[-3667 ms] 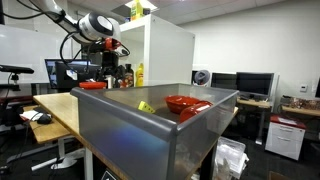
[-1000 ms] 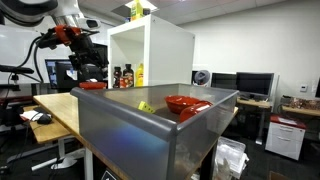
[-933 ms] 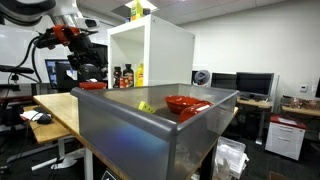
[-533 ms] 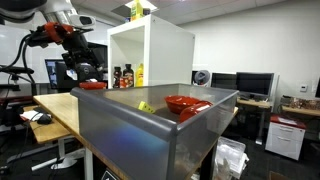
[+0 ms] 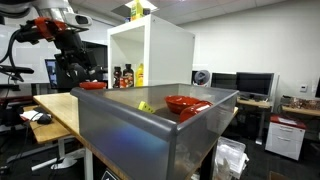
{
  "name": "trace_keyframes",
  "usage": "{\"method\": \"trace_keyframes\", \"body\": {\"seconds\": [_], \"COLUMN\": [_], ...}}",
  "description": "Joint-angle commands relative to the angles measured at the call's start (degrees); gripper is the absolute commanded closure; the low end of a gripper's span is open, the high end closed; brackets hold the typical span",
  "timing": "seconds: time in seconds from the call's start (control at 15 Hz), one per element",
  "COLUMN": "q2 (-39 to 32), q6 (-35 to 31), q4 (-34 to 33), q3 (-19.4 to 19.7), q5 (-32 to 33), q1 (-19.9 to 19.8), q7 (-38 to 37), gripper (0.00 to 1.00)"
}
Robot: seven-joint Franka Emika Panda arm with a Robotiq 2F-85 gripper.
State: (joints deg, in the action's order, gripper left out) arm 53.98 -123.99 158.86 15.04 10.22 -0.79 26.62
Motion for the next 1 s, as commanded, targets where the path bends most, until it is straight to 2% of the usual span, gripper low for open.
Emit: {"method": "trace_keyframes", "body": {"seconds": [0.0,0.47,0.67,0.93], "q2": [1.9,1.3,0.8,-1.7], "q6": [4.7,7.7,5.1,2.7], "q4": [-0.3,-0.4,1.0,0.8], "q3": [-0.3,-1.3,-0.6,0.1], "q5": [1.6,5.3,6.6,8.3], "q1": [-1.0,-1.3,-1.0,-1.0], "q7": [2.1,1.0,1.0,1.0], "gripper": [0.46,0.82,0.98,1.0]}}
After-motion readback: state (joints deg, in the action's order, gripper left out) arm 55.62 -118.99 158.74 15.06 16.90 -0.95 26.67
